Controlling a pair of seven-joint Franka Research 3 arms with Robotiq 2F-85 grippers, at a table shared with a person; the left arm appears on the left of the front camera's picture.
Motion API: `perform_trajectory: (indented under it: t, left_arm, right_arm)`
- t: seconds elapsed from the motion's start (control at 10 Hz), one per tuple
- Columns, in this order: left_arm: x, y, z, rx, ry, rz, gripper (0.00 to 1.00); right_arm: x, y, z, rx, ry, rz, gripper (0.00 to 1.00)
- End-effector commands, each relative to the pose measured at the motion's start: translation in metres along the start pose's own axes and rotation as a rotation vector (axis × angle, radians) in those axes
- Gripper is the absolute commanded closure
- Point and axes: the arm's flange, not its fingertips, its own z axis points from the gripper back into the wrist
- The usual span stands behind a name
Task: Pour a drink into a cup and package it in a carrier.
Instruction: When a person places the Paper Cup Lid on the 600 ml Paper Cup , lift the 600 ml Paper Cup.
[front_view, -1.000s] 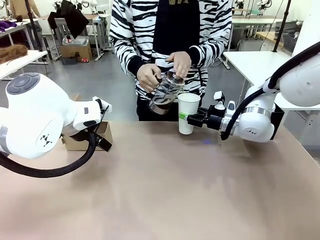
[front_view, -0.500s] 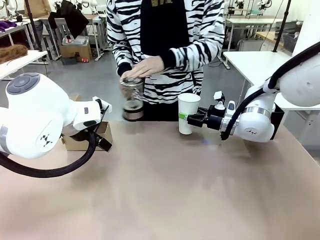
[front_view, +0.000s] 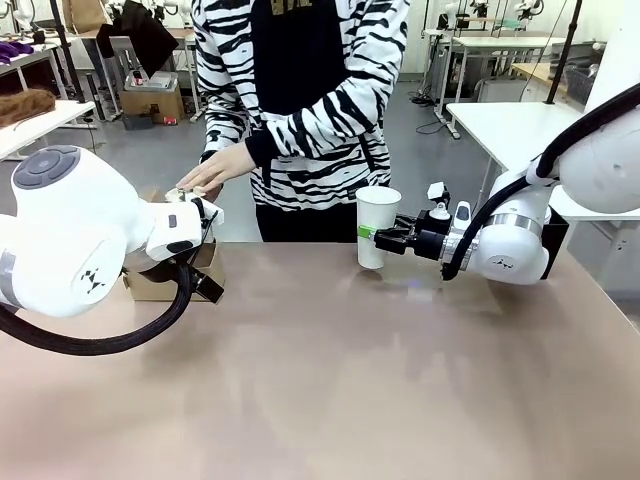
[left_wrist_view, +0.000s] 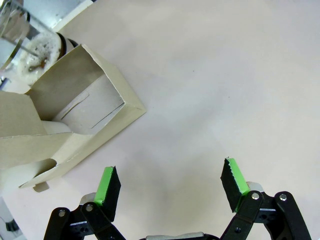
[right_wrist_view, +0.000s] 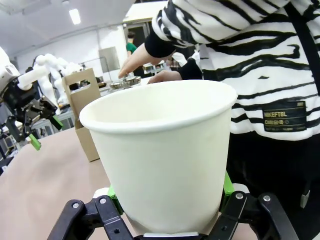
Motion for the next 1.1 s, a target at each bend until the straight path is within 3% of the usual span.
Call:
perform_trajectory:
  t: [0.0, 1.0]
  left_arm:
    - [0.0000, -0.0003, 0.0004, -0.001, -0.001, 0.000, 0.00]
    - [0.0000, -0.0003, 0.0004, -0.001, -0.001, 0.000, 0.00]
  right_arm:
    - [0.0049, 0.0021, -0.0014, 0.003, -0.007, 0.003, 0.20]
    - [0.0049, 0.0021, -0.0014, 0.003, -0.007, 0.003, 0.20]
